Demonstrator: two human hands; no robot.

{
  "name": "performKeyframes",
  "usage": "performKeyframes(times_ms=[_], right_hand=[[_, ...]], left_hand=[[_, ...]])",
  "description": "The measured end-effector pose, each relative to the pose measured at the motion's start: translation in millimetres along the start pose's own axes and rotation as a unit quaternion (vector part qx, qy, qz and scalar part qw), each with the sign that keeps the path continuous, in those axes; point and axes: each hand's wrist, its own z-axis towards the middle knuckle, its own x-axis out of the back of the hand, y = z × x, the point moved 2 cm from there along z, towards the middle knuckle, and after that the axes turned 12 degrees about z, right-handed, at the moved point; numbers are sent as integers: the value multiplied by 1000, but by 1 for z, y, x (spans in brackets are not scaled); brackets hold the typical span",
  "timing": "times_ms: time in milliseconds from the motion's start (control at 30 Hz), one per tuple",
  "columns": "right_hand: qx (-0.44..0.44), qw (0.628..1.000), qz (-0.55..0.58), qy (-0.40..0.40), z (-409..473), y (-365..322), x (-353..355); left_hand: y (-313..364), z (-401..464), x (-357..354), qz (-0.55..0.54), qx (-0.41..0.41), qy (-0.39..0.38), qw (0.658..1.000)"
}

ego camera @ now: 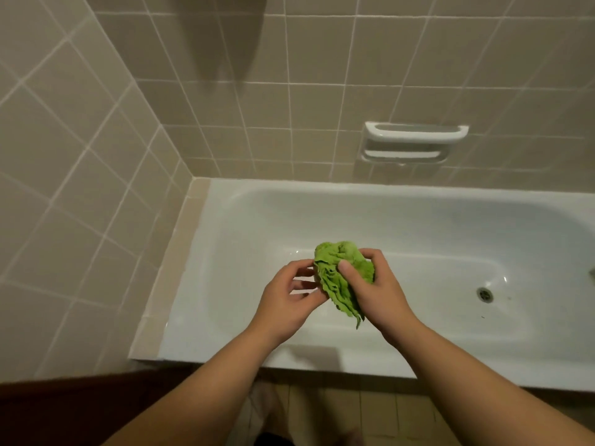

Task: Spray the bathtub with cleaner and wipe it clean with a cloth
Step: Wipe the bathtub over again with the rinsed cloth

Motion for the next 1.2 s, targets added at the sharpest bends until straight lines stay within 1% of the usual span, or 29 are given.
performKeyframes(times_ms=[100, 267, 367, 467, 600, 733, 867, 933, 1033, 1133, 1200], right_hand=[[-41, 998, 48, -3, 13, 4, -32], [-101, 988, 115, -21, 36, 3, -86], [-123, 984, 119, -45, 53, 5, -113], [-128, 983, 119, -53, 74, 13, -130], [-135, 985, 94, -55, 101, 38, -143], [-166, 978, 110, -54, 133, 81, -149], [-188, 974, 108, -65, 174, 134, -147], [-212, 968, 111, -80, 193, 170, -148], [-250, 956, 124, -87, 220, 233, -150], [-265, 953, 125, -73, 248, 298, -146], [-273, 954, 97, -75, 266, 340, -142]], left_hand=[[-8, 7, 23, 12, -17, 13, 1000], [-24, 31, 63, 60, -20, -4, 998], [-31, 50, 83, 59, -26, -16, 998], [-43, 71, 97, 39, -23, -29, 999], [-74, 101, 108, 28, -23, -10, 999], [-120, 131, 102, -17, 17, -17, 1000], [-180, 159, 85, 17, 31, 24, 999], [-212, 174, 71, 22, 39, 17, 999], [-266, 199, 50, -11, 63, -1, 998], [-326, 224, 33, -50, 121, -19, 991], [-366, 239, 24, -63, 161, -16, 985]])
